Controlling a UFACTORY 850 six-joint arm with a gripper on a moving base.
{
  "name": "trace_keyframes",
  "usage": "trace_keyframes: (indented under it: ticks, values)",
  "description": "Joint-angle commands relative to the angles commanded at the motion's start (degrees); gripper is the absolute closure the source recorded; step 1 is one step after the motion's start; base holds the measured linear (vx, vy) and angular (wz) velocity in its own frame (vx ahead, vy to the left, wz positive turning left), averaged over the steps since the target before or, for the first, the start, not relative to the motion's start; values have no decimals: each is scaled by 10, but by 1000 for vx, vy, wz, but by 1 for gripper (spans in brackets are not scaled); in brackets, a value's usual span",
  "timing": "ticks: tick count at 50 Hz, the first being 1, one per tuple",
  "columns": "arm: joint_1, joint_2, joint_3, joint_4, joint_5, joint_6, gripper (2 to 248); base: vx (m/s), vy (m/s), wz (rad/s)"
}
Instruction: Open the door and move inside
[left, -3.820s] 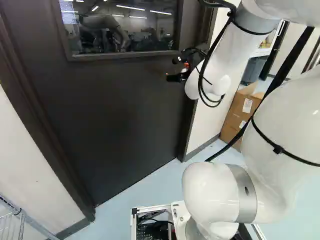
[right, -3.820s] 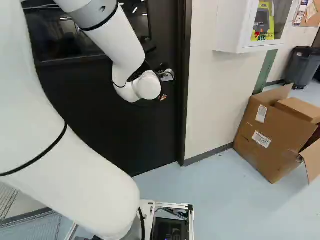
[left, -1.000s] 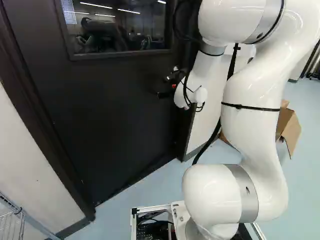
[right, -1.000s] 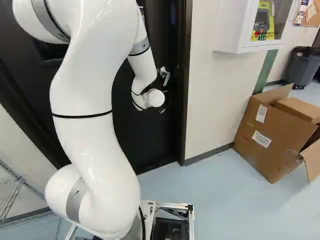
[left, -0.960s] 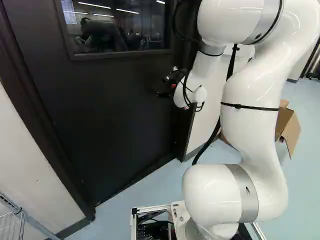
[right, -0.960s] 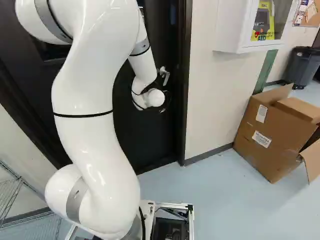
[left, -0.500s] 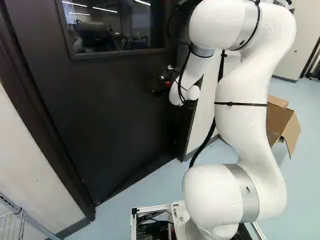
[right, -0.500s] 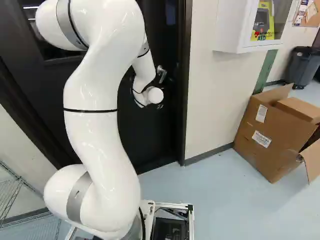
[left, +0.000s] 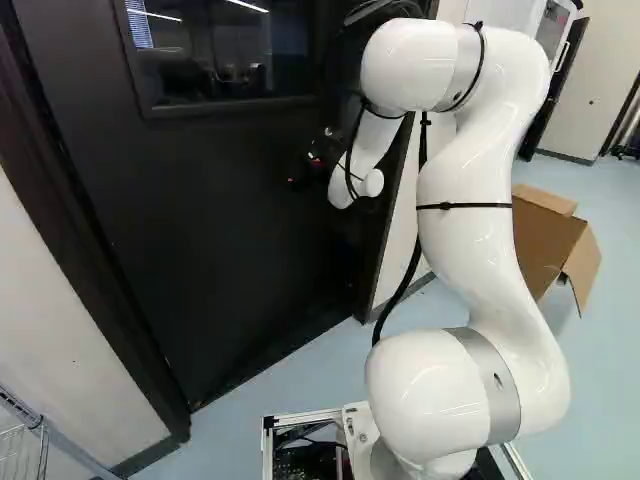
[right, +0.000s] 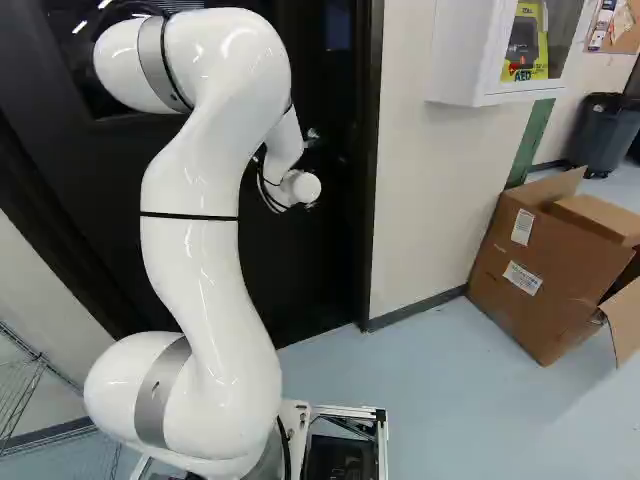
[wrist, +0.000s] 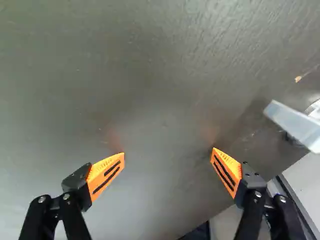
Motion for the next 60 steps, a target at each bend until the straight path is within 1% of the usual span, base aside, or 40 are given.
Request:
trace_keyframes:
  ticks: [34, 50, 60]
  values:
    - [47, -79, -111, -44, 39, 0, 3, 0, 0, 0]
    - [66, -120, -169, -58, 52, 0, 3, 0, 0, 0]
    - [78, -147, -208, -61, 54, 0, 3, 0, 0, 0]
